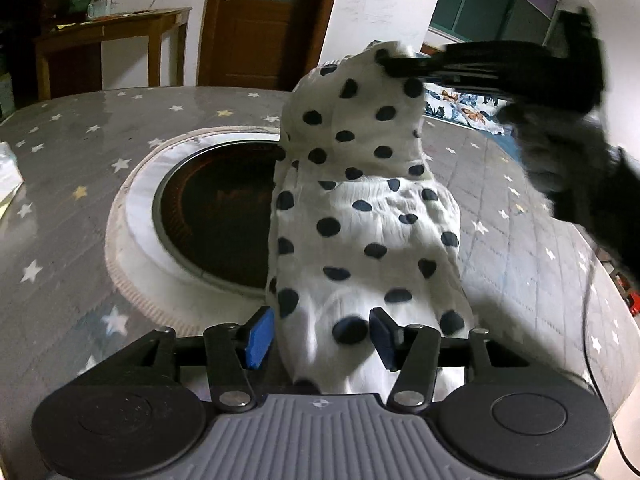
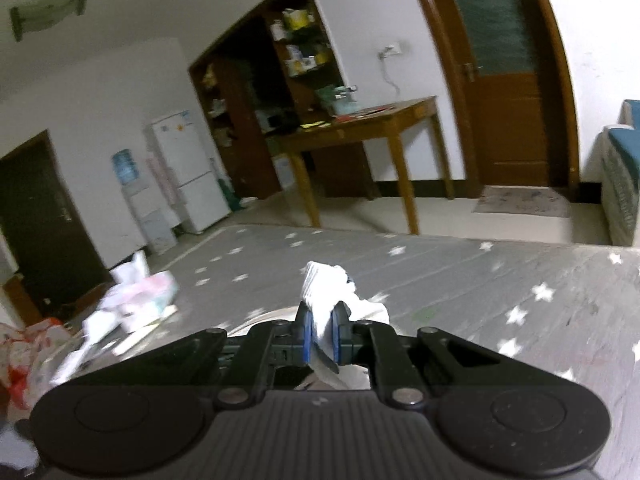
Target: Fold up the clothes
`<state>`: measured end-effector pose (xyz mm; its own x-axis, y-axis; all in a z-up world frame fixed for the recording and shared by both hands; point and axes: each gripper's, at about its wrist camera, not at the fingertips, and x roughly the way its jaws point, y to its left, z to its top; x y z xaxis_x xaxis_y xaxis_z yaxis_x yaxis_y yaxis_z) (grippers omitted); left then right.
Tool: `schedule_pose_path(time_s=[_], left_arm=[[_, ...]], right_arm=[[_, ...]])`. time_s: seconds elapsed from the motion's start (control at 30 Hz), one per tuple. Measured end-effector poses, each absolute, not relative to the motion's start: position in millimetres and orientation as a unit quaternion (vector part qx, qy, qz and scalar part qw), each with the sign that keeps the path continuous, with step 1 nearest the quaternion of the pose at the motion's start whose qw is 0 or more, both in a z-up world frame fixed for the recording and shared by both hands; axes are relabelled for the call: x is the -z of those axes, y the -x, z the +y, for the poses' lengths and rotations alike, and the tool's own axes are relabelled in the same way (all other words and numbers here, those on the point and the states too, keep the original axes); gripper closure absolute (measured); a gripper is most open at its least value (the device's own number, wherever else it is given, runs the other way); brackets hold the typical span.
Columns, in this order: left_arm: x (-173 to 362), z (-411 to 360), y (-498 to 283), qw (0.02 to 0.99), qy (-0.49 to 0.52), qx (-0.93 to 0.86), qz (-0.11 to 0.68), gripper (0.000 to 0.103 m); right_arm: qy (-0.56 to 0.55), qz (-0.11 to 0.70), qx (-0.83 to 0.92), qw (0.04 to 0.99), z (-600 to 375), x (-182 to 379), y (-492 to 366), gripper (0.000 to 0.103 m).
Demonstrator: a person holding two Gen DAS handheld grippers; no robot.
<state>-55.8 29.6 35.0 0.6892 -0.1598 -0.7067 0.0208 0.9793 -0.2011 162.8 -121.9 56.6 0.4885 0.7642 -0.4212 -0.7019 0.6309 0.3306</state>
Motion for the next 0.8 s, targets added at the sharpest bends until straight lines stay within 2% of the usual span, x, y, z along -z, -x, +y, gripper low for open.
schedule_pose_path(time_s=[0.37,0.67,0.7,0.8], left_arm=[[-26,38,90,0.912,0.096,0.031,0.397,0.046],[-28,50,110,0.917,0.103,0.016,0.384,0.046],[-29,52,112,0.918,0.103,0.013,0.382,0.046],[-34,61,118,0.921,0.103,0.002,0.376,0.046]], right_arm=[[-0.074,0.287,-0.499,0.814,-144,-62,-31,0.094],[0.028,0.289,-0.56,0.776,-145,-40,53,0.094],[0.04,0.288,-0.566,0.771,-145,-38,63,0.093],[0.091,0.295,-0.56,0.769,-143,-28,79,0.083]])
